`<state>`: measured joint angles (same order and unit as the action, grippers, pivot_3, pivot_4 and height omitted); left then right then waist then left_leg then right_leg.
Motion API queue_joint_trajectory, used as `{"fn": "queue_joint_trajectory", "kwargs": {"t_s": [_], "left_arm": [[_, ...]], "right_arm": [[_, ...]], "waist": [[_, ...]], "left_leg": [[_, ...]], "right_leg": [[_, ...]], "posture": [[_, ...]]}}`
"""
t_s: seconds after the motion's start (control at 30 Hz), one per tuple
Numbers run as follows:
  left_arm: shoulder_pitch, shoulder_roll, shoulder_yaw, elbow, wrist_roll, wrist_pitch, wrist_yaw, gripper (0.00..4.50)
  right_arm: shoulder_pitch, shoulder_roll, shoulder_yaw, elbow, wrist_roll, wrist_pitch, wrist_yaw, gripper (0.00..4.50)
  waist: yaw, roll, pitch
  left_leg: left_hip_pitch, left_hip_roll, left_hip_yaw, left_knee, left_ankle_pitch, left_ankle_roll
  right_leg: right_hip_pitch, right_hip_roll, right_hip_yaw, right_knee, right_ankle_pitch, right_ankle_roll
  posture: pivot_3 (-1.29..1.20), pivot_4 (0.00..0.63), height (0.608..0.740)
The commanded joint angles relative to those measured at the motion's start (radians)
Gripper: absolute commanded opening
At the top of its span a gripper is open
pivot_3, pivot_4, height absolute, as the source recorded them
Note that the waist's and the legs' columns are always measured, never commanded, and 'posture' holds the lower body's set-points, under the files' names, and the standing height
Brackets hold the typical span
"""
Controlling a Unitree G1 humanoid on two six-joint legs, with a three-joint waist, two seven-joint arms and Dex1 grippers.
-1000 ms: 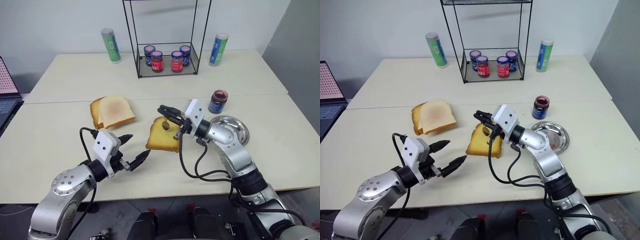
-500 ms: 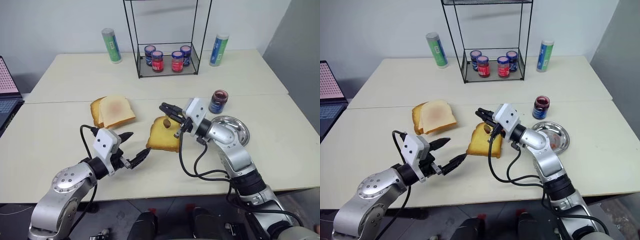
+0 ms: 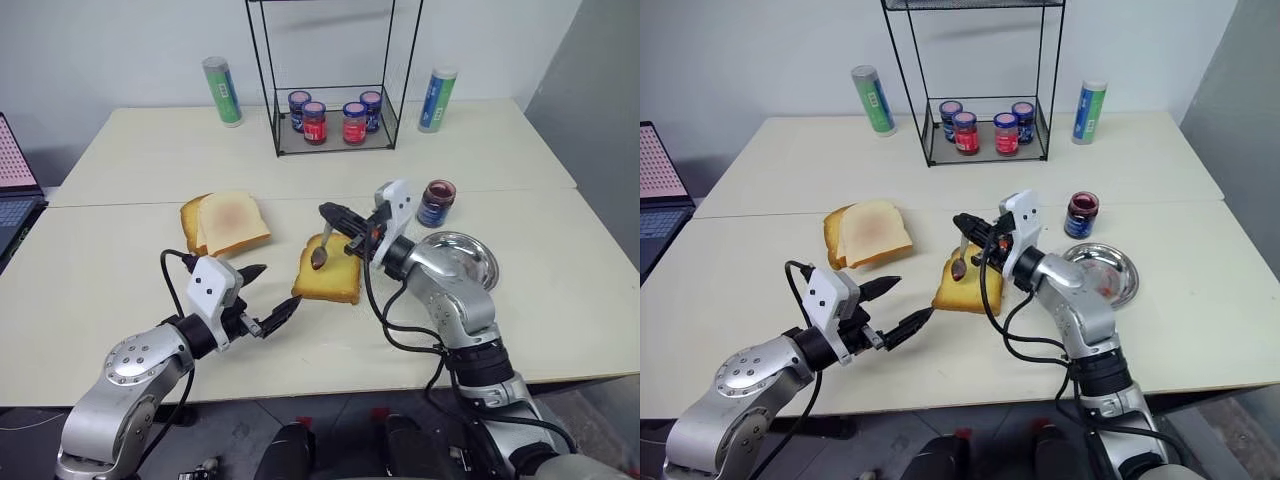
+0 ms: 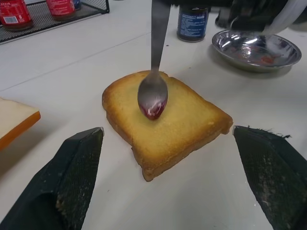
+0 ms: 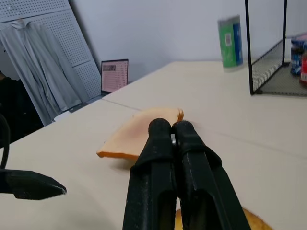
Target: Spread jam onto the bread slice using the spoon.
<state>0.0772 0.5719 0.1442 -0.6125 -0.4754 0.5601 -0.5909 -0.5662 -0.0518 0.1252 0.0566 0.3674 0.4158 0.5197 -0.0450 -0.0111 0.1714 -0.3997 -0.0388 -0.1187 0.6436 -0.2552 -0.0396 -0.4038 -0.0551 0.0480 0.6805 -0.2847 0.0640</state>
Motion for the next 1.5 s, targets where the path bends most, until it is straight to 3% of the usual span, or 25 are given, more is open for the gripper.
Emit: {"fn": "queue_joint_trajectory", "kwargs": {"t_s": [0.03, 0.3, 0.83, 0.93, 1.27, 1.5], "left_arm": [[0.006, 0.013, 0.029, -0.048, -0.016, -0.006, 0.002, 4.5], [0.003, 0.008, 0.019, -0.044, -0.013, -0.012, 0.006, 4.5], [0.01, 0.024, 0.033, -0.03, -0.025, -0.018, -0.019, 4.5], [0.01, 0.031, 0.039, -0.029, -0.029, -0.017, -0.024, 4.5], [0.026, 0.037, 0.045, -0.05, -0.04, -0.002, -0.028, 4.5], [0.043, 0.041, 0.053, -0.069, -0.048, 0.008, -0.018, 4.5]], "right_arm": [[-0.021, -0.012, 0.011, 0.037, -0.066, -0.129, 0.018, 0.16], [0.041, -0.056, 0.102, 0.054, -0.18, -0.322, 0.084, 0.16], [-0.022, -0.104, 0.016, 0.023, -0.18, -0.335, 0.044, 0.16], [-0.032, -0.085, -0.01, -0.025, -0.132, -0.265, 0.022, 0.16], [-0.021, 0.105, -0.244, -0.052, 0.24, 0.257, -0.224, 0.16], [0.004, 0.131, -0.291, 0.027, 0.283, 0.338, -0.266, 0.16]], "waist": [[0.0, 0.0, 0.0], [-0.003, 0.0, 0.0], [0.0, -0.001, 0.0], [0.001, 0.0, 0.0], [0.002, 0.0, 0.0], [0.002, 0.0, 0.0]], "left_leg": [[0.0, 0.0, 0.0, 0.0, 0.0, 0.0], [0.0, 0.0, 0.0, 0.0, 0.0, 0.0], [0.0, 0.0, 0.0, 0.0, 0.0, 0.0], [0.0, 0.0, 0.0, 0.0, 0.0, 0.0], [0.0, 0.001, -0.002, 0.0, 0.0, 0.0], [0.0, 0.0, -0.001, 0.0, 0.0, 0.0]], "right_leg": [[0.0, 0.0, 0.0, 0.0, 0.0, 0.0], [0.0, 0.0, 0.0, 0.0, 0.0, 0.0], [0.0, 0.0, -0.001, 0.0, 0.0, 0.0], [0.0, 0.0, -0.001, 0.0, 0.0, 0.0], [0.0, 0.0, -0.001, 0.0, 0.0, -0.001], [0.0, 0.0, -0.001, 0.0, 0.0, -0.001]], "posture": [[0.0, 0.15, 0.74], [0.0, 0.15, 0.74], [0.0, 0.15, 0.74], [0.0, 0.15, 0.74], [0.0, 0.15, 0.74], [0.0, 0.15, 0.74]]}}
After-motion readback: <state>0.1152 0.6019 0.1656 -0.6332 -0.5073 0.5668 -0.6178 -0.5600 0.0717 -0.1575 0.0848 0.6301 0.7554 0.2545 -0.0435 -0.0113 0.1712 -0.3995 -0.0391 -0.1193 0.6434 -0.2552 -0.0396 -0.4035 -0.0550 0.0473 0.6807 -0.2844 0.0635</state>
